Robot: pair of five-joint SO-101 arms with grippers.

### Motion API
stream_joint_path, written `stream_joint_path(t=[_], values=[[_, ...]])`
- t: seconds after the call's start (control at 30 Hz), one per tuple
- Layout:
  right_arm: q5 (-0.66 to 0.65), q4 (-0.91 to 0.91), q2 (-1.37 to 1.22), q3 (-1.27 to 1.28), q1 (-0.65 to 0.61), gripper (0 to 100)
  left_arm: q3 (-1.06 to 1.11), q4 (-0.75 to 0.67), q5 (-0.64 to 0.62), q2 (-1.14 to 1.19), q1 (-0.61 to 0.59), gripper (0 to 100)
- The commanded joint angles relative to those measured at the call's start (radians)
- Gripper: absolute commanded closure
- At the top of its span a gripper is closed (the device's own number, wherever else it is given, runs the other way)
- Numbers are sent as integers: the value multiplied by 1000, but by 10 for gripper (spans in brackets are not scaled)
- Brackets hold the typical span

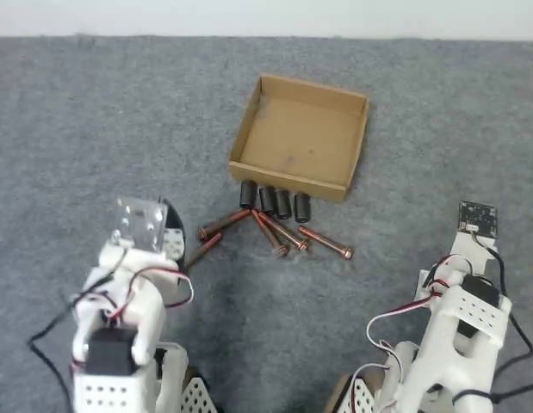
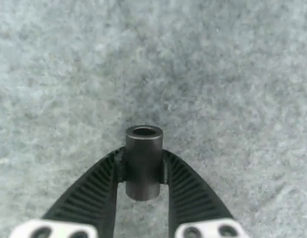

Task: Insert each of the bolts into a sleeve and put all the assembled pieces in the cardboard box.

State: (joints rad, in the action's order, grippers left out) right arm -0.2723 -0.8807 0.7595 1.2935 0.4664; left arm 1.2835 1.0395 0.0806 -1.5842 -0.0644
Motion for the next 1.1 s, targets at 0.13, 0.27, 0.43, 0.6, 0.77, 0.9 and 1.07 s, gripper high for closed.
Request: stream_joint_path(t=[0.13, 0.27, 0.43, 0.6, 0.77, 0.9, 1.07], values=[[3, 18, 36, -9, -10, 991, -452, 5, 14, 605, 115, 987], [3, 18, 39, -9, -8, 991, -547, 0, 31, 812, 252, 987], [-6, 25, 45, -21, 81, 991, -616, -2, 169, 1014, 471, 987], [-189, 79, 45, -60, 360, 991, -662, -3, 296, 1158, 647, 987], [-307, 182, 36, -66, 581, 991, -737, 3, 430, 1295, 692, 943], [-358, 251, 44, -46, 699, 991, -766, 3, 512, 1395, 689, 852], [-365, 311, 36, -46, 776, 991, -792, -3, 641, 1488, 697, 833]])
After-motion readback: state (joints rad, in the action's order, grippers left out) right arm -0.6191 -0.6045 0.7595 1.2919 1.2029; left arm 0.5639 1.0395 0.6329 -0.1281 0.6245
